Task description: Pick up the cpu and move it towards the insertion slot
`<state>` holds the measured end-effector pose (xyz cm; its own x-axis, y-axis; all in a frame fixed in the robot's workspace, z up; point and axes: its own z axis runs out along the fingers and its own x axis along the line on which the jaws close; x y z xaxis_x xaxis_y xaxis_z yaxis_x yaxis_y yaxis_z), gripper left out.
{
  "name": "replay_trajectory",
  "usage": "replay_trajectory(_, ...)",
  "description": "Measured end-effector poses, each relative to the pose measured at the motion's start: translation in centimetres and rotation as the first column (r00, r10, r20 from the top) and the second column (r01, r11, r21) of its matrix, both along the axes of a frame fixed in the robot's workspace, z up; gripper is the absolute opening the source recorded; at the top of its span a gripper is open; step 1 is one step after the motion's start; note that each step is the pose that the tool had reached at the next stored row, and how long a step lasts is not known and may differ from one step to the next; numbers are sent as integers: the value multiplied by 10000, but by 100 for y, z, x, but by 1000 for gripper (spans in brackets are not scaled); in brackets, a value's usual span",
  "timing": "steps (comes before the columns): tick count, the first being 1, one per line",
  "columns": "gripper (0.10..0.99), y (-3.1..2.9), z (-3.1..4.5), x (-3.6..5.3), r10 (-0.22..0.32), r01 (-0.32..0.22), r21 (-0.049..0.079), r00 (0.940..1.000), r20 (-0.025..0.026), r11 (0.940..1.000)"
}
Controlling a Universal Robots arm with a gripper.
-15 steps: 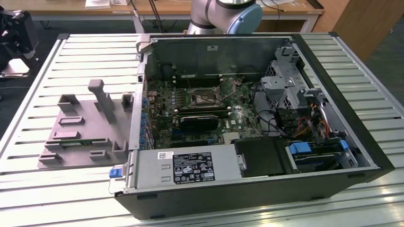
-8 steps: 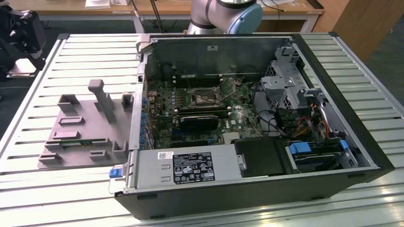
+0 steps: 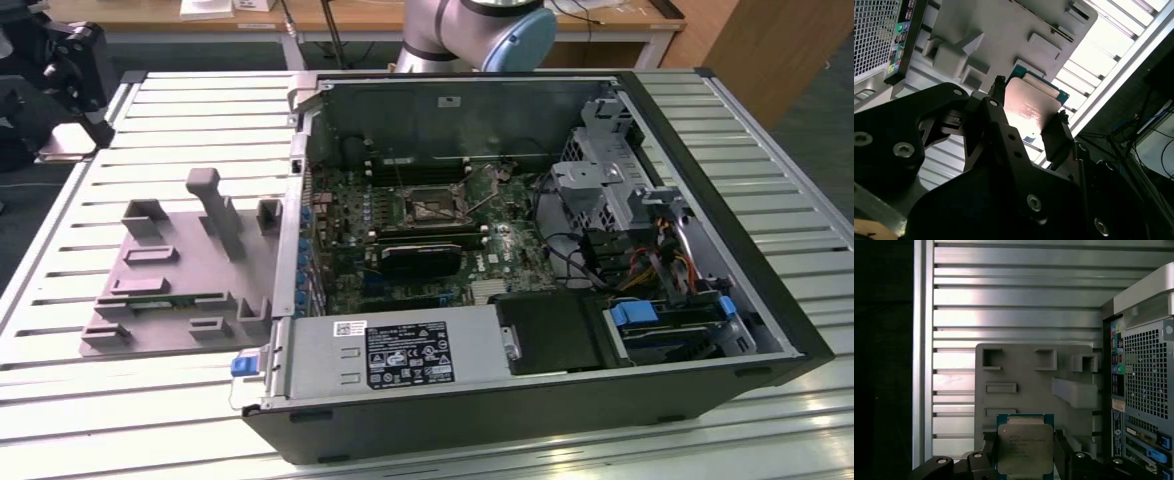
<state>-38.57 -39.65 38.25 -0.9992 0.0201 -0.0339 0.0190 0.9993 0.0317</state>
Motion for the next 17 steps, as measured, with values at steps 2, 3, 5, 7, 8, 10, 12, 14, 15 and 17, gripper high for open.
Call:
replay_trajectory(2, 537, 0, 0, 45, 0, 0, 1, 10000, 1, 10000)
replay_trajectory(3, 537, 0, -1, 69, 0, 0, 1, 10000, 1, 10000)
replay_trajectory(5, 537, 0, 0, 119, 1, -1, 1, 10000, 0, 10000)
replay_trajectory(7, 537, 0, 0, 172, 1, -1, 0, 10000, 0, 10000)
replay_trajectory(8, 537, 0, 0, 197, 1, -1, 0, 10000, -1, 10000)
replay_trajectory(10, 537, 0, -1, 251, 0, 0, 1, 10000, 1, 10000)
replay_trajectory(12, 537, 0, 0, 307, 0, 0, 1, 10000, 0, 10000)
replay_trajectory(14, 537, 0, 0, 363, 0, 0, 1, 10000, -1, 10000)
replay_trajectory(15, 537, 0, 0, 392, 0, 0, 1, 10000, 0, 10000)
replay_trajectory(17, 537, 0, -1, 448, 0, 0, 1, 10000, 0, 10000)
